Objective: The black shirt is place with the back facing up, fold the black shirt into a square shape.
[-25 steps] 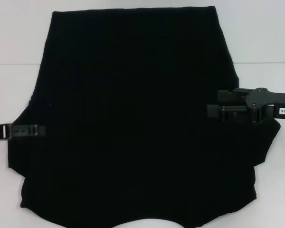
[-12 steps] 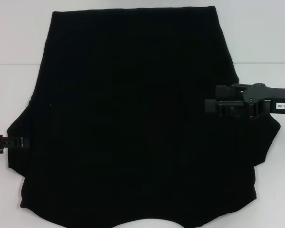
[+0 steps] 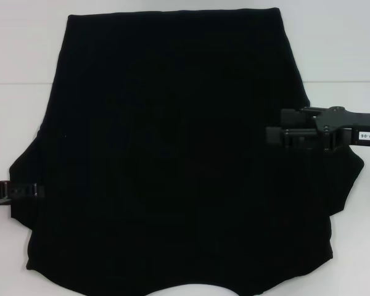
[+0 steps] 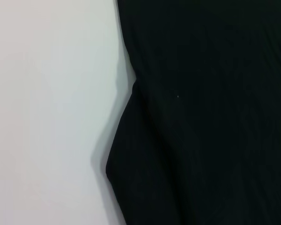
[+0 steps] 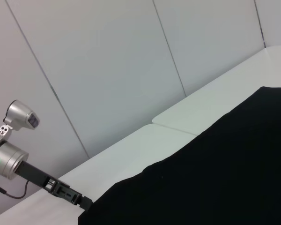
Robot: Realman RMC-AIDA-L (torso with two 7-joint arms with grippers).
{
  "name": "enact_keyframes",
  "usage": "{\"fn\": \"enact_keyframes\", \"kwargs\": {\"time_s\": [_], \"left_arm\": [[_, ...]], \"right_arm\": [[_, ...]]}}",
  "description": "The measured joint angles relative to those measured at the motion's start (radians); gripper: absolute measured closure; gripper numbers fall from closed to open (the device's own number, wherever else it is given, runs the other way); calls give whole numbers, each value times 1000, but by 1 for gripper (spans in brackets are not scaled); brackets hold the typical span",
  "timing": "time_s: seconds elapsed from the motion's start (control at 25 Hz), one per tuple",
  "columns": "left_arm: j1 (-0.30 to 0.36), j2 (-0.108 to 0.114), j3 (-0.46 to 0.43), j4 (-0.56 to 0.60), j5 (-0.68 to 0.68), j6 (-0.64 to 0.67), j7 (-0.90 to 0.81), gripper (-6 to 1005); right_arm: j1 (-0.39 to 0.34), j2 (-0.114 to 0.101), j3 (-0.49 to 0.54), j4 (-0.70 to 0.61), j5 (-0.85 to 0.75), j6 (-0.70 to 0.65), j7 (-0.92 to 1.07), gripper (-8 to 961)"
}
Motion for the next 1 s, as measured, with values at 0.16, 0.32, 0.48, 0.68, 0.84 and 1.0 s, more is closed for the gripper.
{"fn": "enact_keyframes", "kwargs": {"time_s": [0.16,0.32,0.48,0.68,0.84,1.0], "left_arm": [[1,-1,0,-1,0,0,0,50],[6,-2,0,-1,0,-7,-2,49],[8,-3,0,-1,6,-10,-2,49],[3,-3,0,-8,15,-6,-1,49],[0,-1,8,-16,16,-4,4,50],[-1,-2,48,-16,26,-6,0,89]], "right_arm": [[0,0,0,-2,6,2,0,69],[0,0,0,-3,7,3,0,70],[0,0,0,-3,7,3,0,71],[-2,0,0,-3,7,3,0,70],[-3,0,0,-3,8,3,0,69],[-5,0,0,-3,10,2,0,70]]}}
